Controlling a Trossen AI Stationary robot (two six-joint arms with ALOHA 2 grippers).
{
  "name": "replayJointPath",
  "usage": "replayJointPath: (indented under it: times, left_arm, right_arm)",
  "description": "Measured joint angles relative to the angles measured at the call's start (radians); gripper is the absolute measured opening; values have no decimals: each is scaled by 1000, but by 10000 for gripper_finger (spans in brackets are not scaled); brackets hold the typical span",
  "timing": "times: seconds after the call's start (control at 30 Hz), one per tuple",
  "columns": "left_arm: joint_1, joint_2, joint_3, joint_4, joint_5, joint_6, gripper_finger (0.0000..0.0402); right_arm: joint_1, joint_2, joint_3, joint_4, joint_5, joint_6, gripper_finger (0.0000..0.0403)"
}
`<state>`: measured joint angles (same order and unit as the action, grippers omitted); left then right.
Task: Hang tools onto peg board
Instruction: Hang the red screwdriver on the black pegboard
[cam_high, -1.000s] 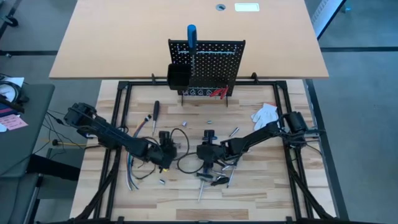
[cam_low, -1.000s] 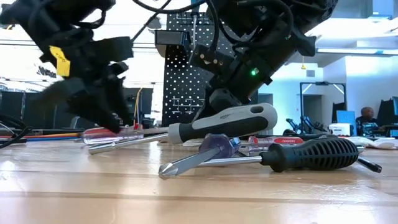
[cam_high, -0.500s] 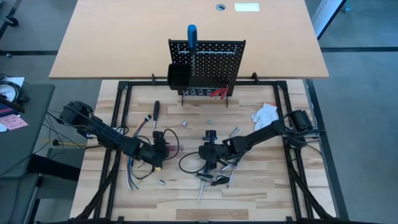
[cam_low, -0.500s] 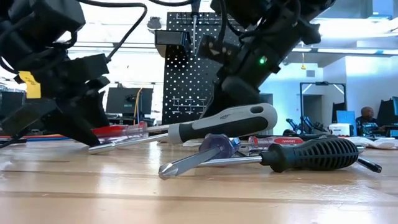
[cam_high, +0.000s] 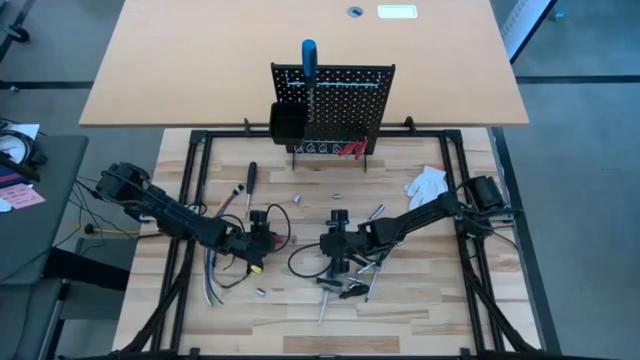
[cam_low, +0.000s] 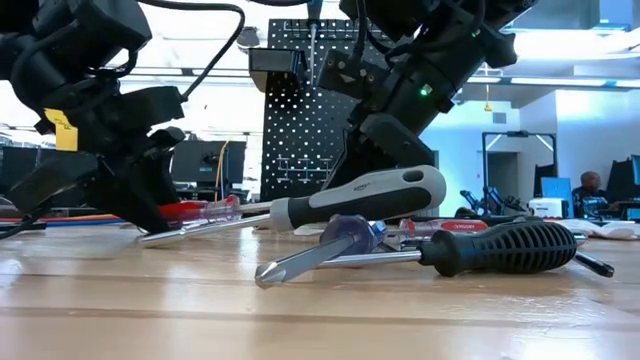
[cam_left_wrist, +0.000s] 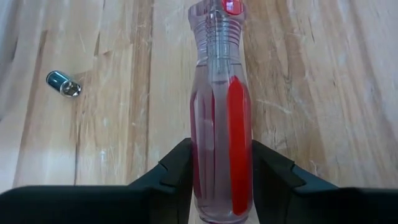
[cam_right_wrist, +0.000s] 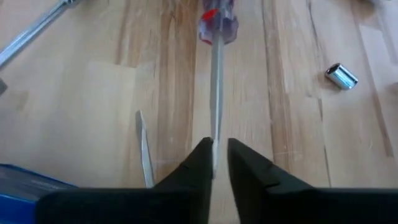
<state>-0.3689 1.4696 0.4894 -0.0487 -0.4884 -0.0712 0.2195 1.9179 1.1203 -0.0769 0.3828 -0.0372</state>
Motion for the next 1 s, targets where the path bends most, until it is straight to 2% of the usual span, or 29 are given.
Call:
replayJointPath:
  times: [0.17,0.27,0.47,0.67,0.9,1.0]
  left_arm:
    - [4,2,29,-32,14,11,111]
    - [4,4,62,-88,20,21,111]
    - [4,5,101,-146,36,26,111]
    - [6,5,108,-150,33,26,111]
    - [17,5,110,-149,21,17,111]
    - [17,4,110,-148,19,16,111]
  right_arm:
    - [-14,0,32,6,-10,-36,144]
    - [-34,0,45,6,-60,-39,166]
    - [-65,0,46,-17,-182,-38,154]
    - [-66,2,46,-22,-223,-24,144]
    - [-79,83,55,2,-249,-23,163]
    - [-84,86,51,1,-248,-20,158]
